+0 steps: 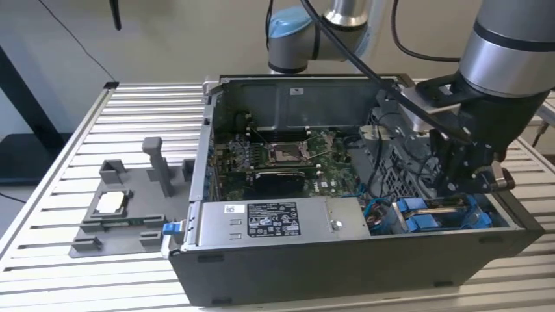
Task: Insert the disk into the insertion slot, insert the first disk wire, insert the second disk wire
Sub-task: 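Insert the second disk wire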
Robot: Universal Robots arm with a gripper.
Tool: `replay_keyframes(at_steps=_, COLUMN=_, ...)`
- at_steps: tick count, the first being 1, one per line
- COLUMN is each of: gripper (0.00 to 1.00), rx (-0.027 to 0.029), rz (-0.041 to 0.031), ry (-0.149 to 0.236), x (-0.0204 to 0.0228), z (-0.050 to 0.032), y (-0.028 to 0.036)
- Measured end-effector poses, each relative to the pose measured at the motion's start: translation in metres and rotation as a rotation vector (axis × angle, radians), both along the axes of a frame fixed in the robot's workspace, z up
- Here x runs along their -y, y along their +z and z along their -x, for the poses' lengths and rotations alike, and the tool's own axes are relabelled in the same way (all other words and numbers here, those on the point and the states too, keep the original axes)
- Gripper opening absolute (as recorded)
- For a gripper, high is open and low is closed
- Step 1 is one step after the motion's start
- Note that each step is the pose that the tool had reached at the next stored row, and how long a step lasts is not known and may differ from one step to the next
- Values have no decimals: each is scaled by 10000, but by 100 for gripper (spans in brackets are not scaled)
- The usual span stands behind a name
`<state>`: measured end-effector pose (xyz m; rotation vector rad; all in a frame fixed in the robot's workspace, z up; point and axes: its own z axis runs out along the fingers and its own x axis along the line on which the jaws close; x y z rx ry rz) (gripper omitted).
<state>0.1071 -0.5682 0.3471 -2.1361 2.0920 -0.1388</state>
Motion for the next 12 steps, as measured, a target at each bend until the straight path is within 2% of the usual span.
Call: replay_keyframes(at_steps=12, gripper=16, rx=4, rz=-2, ry=-1, x=3, z=-16, y=-67)
